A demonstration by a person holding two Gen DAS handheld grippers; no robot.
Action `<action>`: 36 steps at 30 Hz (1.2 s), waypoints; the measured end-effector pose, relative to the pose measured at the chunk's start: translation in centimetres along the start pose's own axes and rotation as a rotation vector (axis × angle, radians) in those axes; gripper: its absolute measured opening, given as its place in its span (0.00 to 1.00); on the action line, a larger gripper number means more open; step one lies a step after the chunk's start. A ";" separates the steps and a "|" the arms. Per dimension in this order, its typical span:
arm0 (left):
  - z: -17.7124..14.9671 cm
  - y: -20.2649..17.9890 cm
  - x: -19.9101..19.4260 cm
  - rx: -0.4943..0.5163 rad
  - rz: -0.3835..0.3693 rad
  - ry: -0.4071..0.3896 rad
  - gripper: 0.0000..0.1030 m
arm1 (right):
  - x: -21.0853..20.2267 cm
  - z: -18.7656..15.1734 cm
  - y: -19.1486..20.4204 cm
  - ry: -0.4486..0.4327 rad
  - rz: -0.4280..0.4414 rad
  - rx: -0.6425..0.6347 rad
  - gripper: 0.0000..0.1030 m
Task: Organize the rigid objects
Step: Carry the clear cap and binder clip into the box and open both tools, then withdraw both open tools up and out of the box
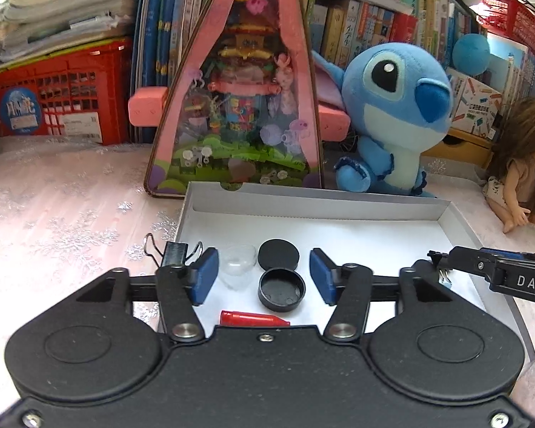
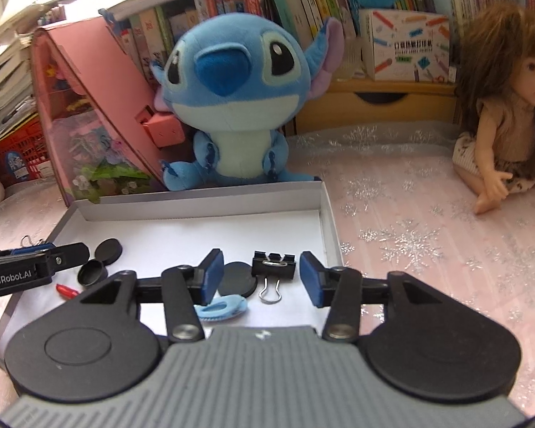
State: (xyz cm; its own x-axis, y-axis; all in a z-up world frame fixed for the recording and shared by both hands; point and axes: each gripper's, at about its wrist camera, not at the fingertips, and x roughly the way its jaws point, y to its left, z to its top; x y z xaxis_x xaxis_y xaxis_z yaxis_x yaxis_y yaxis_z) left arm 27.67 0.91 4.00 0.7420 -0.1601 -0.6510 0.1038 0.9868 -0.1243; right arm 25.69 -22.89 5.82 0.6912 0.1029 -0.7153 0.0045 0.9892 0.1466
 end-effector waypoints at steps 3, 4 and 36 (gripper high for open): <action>-0.3 -0.3 -1.1 0.012 -0.002 -0.010 0.57 | -1.2 -0.3 0.3 -0.021 -0.003 -0.014 0.66; -0.5 -0.4 -1.5 0.012 -0.005 -0.013 0.58 | -1.6 -0.4 0.5 -0.027 -0.001 -0.016 0.67; -7.5 -2.7 -14.7 0.095 -0.072 -0.151 0.69 | -12.8 -6.9 3.2 -0.192 -0.020 -0.098 0.86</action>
State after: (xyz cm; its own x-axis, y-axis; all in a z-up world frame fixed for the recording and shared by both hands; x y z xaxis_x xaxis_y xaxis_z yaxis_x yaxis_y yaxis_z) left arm 11.54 0.45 8.25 0.8207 -0.2323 -0.5220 0.2174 0.9719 -0.0906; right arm 11.87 -20.35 10.70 0.8169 0.0710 -0.5724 -0.0447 0.9972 0.0599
